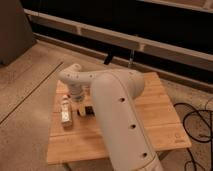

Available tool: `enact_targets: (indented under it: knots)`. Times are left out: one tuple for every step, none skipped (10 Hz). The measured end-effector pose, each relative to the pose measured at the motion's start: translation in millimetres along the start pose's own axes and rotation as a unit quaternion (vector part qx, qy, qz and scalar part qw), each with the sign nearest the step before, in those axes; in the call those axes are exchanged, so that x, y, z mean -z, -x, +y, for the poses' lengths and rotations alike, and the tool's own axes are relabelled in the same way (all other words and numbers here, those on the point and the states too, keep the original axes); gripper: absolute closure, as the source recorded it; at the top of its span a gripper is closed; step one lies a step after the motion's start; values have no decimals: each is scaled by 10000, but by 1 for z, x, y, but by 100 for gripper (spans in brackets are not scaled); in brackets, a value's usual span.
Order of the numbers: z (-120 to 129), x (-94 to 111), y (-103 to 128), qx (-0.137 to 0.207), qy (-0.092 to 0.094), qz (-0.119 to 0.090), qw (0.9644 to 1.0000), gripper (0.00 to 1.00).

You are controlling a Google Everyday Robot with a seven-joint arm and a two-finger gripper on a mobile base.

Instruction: Place the eraser on the white sponge

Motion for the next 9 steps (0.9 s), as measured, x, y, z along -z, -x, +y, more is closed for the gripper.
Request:
enact_targets:
  knots:
    - [2,-2,1,-11,35,-3,10000,35]
    - [5,-4,0,-41,73,24,10000,35]
    - [6,-6,-2,-87,107,80,9999,35]
    - [6,-8,-3,-144,144,106,9997,38]
    - [7,-9,-3,-189,176,103,9996,47]
    - [7,-10,-2,-197,207,96,9995,57]
    - [7,-10,-2,-196,233,92,9995,67]
    - [6,-10,-2,-185,255,87,9995,81]
    - [4,-10,-2,-180,261,82,9995,90]
